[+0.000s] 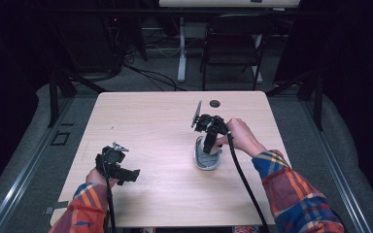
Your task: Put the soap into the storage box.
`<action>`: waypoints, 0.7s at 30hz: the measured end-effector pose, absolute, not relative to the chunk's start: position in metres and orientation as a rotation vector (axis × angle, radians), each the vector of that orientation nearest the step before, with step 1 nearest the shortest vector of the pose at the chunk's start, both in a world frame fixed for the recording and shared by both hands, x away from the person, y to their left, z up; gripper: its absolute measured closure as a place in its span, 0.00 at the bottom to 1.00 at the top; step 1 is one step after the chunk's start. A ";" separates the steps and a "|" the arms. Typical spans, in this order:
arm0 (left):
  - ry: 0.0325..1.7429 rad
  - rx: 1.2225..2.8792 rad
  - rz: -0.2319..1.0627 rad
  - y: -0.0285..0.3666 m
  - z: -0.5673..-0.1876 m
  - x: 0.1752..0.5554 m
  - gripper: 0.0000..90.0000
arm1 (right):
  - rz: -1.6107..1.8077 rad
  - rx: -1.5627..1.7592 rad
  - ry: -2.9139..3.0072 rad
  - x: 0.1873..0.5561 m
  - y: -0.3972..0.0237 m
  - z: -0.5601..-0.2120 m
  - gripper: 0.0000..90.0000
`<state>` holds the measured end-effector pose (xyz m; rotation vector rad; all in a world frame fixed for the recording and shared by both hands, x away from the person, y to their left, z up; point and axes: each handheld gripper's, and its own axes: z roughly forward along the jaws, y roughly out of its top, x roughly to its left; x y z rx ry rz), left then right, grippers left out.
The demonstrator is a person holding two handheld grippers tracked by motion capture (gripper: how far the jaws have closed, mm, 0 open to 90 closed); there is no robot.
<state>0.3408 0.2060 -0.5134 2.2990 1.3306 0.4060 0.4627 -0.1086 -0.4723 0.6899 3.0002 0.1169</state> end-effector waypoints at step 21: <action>1.327 2.305 0.397 0.206 -0.513 0.341 0.00 | 0.128 0.715 3.019 0.463 -0.113 -0.492 0.27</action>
